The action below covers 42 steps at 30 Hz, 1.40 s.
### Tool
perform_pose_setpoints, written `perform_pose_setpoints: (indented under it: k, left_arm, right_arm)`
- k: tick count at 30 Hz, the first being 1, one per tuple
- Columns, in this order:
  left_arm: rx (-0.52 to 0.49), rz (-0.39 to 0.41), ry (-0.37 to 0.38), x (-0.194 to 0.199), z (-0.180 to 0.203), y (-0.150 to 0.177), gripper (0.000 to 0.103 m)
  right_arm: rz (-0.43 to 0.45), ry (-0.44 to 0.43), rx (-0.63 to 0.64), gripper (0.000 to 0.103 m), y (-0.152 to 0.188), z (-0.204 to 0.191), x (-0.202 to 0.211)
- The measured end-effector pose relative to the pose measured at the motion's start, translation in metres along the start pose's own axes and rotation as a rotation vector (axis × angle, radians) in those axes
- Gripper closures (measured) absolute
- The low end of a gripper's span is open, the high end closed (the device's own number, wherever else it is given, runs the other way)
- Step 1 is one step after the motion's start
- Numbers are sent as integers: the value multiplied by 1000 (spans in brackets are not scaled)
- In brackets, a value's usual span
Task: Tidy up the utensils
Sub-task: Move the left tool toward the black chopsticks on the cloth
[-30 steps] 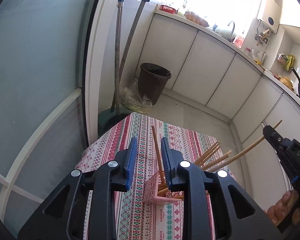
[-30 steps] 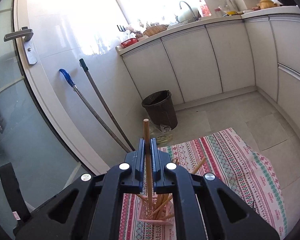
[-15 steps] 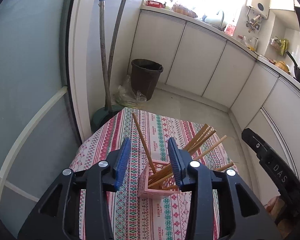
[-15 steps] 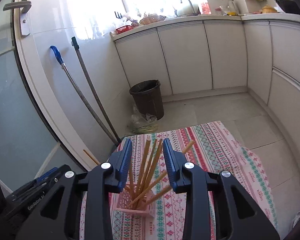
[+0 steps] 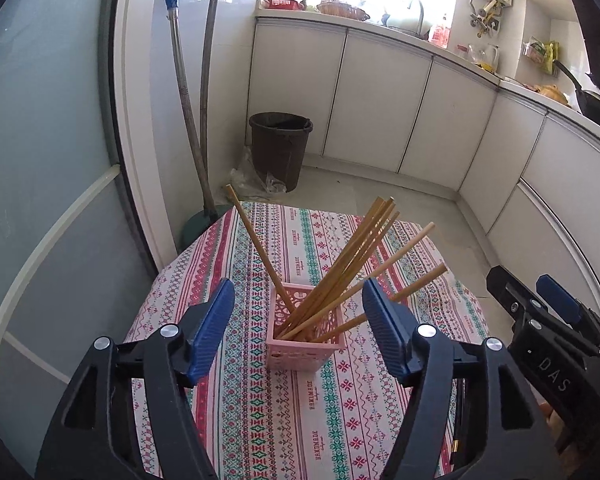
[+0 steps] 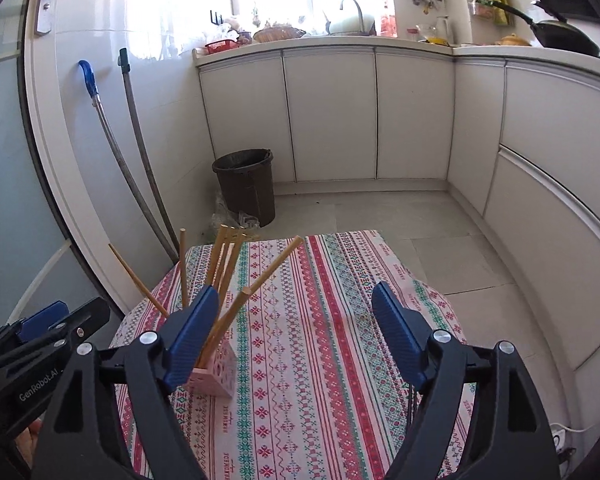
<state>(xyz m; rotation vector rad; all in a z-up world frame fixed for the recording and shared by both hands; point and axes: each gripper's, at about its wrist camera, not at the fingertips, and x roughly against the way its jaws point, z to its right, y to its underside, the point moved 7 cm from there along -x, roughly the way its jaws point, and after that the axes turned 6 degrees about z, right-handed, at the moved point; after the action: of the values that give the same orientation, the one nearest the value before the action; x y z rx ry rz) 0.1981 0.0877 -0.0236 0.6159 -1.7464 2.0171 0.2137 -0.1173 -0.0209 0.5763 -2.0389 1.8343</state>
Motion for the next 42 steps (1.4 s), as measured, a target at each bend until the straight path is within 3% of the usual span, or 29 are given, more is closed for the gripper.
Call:
perform_pose_setpoints:
  k: [5,15,19,25,36,42]
  left_arm:
    - [-16,-12,8,1,9,10,33]
    - [-30,-51,-10,-6,23,33,11]
    - [-61,-85,-14,-15,35,46,7]
    - [-117,-171,17,-33,63,72,7]
    - [-278,-459,141,-83,159,156,7]
    - [-288,-508,148,-123,210,169,8]
  right_arm:
    - [-23,49,9,18,14,17,3]
    - [-33,155,36,7,35,49,14]
    - [-104,208,16,7,49,82,11]
    - [-157,260,-99,7,64,133,17]
    - [-211,280,-369,7,83,213,39]
    - [-262,255,-527,7,100,246,38]
